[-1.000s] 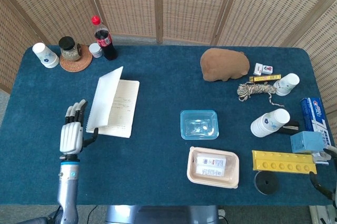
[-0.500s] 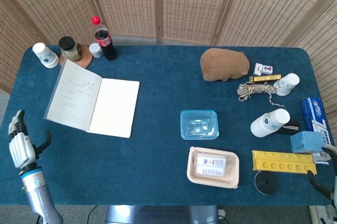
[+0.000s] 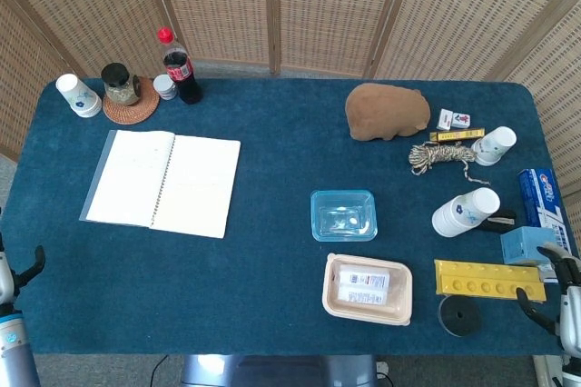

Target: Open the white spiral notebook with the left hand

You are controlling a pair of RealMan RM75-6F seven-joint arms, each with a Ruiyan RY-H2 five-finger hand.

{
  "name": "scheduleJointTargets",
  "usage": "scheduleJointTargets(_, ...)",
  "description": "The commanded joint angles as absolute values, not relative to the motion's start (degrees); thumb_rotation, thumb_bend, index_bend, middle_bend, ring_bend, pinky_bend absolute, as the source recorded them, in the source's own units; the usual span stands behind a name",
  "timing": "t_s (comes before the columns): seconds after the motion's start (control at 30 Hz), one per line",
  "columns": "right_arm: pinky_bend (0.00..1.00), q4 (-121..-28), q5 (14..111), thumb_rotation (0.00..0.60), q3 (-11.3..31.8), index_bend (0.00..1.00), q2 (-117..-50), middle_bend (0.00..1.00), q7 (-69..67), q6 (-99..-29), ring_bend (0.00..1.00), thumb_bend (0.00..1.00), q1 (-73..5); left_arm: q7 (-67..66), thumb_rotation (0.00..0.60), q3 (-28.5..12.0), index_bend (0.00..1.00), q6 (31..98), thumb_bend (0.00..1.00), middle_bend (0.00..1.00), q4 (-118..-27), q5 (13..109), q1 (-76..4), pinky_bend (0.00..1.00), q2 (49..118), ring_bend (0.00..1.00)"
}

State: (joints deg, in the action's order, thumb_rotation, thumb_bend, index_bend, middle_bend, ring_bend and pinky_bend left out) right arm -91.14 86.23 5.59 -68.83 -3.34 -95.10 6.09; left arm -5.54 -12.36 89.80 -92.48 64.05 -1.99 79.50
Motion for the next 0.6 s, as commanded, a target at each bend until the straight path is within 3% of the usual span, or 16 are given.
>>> scheduleJointTargets(0.03, 0.34, -91.64, 86.37, 0.6, 5.59, 0.22, -68.66, 0.24, -2.72, -94.46, 0.22, 0.29, 5.57, -6.44, 0.6, -9.97, 0.0, 89.58, 0.36, 0.0, -94.72, 67.37, -1.19, 0.0, 76.74, 0.0)
scheduleJointTargets(0.4, 0.33, -94.23, 85.88, 0.6, 6.45, 0.21, -68.35, 0.23, 2.97, -93.55, 0.2, 0.29, 4.01, -7.35, 0.6, -0.24, 0.0, 85.4, 0.36, 0.0, -96.22, 81.18, -1.35, 0.0, 69.49, 0.0)
scheduleJointTargets(0.6, 0.29, -95.04, 85.04, 0.6, 6.87, 0.21, -68.52, 0.22, 6.25, -93.52, 0.17, 0.29, 3.64, -6.72, 0.6, 2.01, 0.0, 85.8, 0.36, 0.0, -96.18, 86.13, -1.23, 0.0, 68.54, 0.0)
